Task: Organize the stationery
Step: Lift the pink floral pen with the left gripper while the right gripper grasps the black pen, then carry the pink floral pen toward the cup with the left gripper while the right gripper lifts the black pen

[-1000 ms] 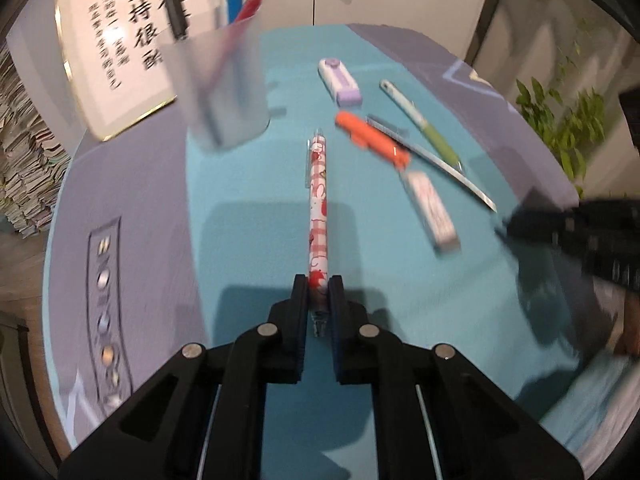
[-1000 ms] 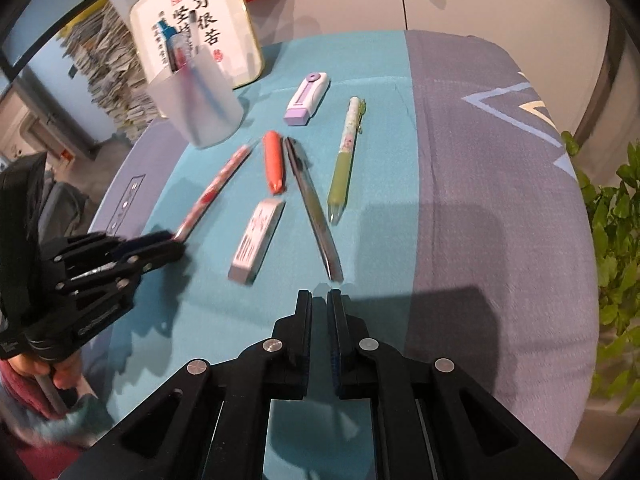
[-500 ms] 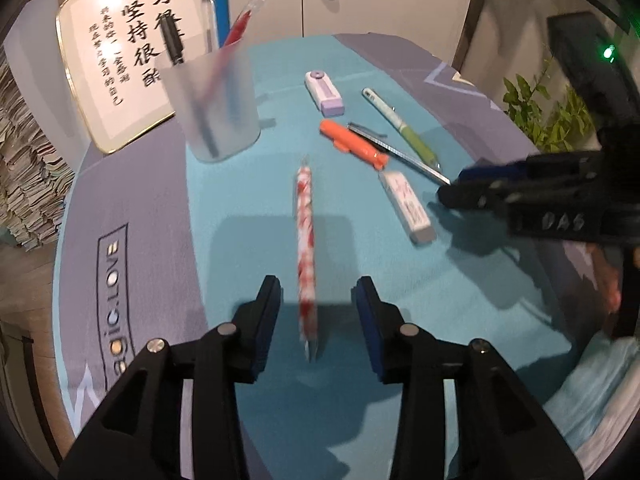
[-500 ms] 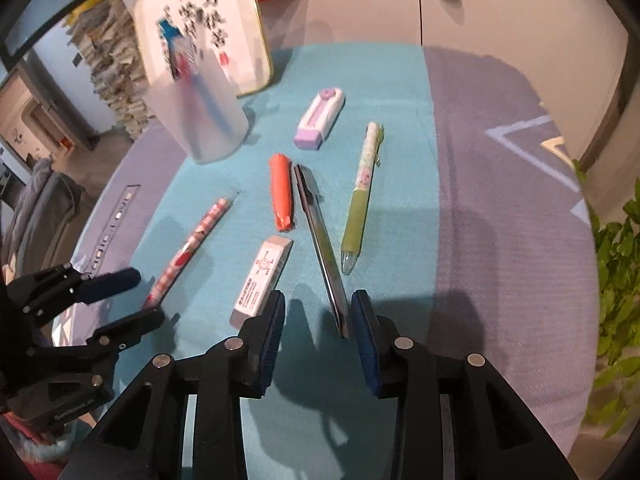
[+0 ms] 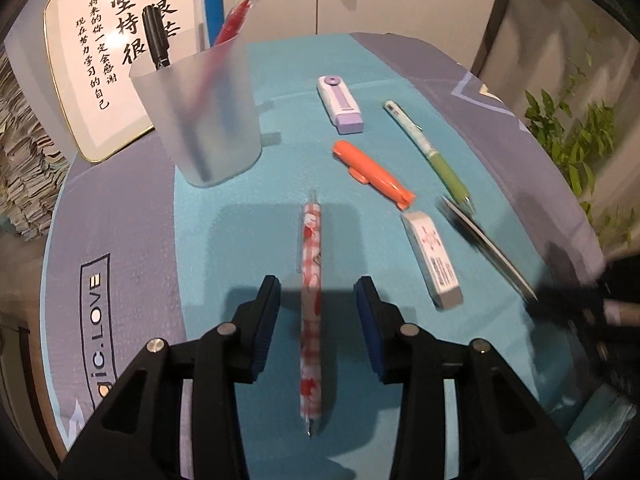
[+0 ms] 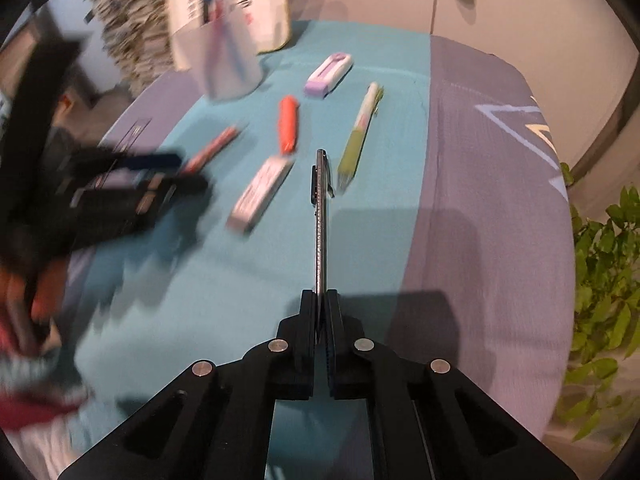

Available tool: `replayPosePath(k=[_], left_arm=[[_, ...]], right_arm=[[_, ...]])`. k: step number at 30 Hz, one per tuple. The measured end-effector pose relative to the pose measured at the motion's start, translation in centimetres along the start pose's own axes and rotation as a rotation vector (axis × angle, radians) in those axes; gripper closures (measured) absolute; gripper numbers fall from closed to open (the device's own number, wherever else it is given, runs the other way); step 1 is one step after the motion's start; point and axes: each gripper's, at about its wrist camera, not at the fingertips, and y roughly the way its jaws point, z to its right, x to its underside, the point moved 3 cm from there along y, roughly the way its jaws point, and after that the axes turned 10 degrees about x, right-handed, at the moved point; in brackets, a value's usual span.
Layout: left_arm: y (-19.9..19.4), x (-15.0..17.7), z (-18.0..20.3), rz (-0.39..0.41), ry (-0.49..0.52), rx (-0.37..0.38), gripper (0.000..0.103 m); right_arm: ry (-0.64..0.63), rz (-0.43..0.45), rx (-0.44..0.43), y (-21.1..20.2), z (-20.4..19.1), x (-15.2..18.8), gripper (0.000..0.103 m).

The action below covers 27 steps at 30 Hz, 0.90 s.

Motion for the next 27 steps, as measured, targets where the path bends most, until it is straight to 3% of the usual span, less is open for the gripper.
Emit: replayPosePath(k=[4,9,11,12,19,23,27], left_arm=[[0.3,-0.5,-0.1,0.001,-0.007,-0.003,0.065],[0.7,-0.9,-0.1,0.01,0.0,-0.01,0.067],[0.5,-0.6,-0.1,0.013,0.012,-0.006,0.091],[0.4,-0.4,-0.1,0.008,0.015,0.006,0.093],[-1.6,2.7,-0.5,-0.009,0.023,0.05,0.092],[-2.3,3.7,-0.8,-0.02,0.016,0.062,0.091],[-2.4,3.5,-0.9,-0.006,0.017,0.051,0.087]], right_arm=[[0.014,-0.017,-0.035,-1.0,0.7,1.6,0.098],[0.135,0.0,-0.035,-1.3,3.2,1.0,0.097],[0.153,0.039,-0.029,-1.8,3.3,0.1,0.096],[0.148,0.056,-0.009,-2.0,3.1,-0.4,0.096],[-0.007,0.067,0.002,-0.9,-1.1,-2.7,0.096],[0.073,0.068,0.001,0.0,-0.1,-4.2,0.096],[0.072,0.058,0.027,0.6,0.1,-4.9,0.096]])
